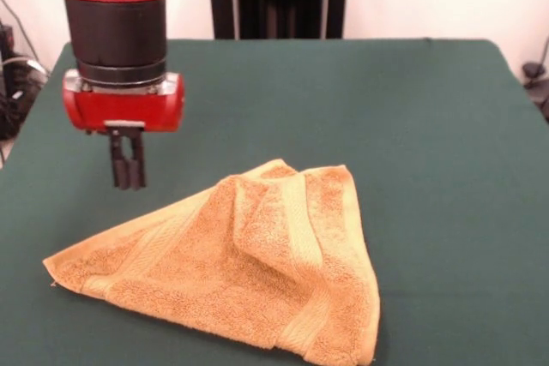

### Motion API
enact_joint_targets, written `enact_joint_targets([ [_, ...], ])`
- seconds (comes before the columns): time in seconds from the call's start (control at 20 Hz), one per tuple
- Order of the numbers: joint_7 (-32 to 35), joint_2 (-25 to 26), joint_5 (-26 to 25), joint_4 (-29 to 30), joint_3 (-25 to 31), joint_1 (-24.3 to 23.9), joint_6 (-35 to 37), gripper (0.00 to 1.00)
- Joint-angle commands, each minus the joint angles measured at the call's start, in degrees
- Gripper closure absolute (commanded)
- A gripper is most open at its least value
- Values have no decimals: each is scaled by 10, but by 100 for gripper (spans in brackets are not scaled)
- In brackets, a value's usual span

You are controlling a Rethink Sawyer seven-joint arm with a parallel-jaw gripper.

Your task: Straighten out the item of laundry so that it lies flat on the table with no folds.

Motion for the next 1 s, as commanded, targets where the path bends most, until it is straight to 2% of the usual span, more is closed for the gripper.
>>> enact_joint_targets([
  [0.05, -203, 22, 30, 111, 121, -18, 95, 100],
  [0.2, -217, 27, 31, 118, 134, -27, 119, 100],
  [0.5, -219, 40, 22, 129, 168, -46, 114, 100],
  [0.7, -223, 52, 21, 115, 167, -38, 168, 100],
  [1.0, -245, 69, 6, 139, 201, -58, 142, 100],
])
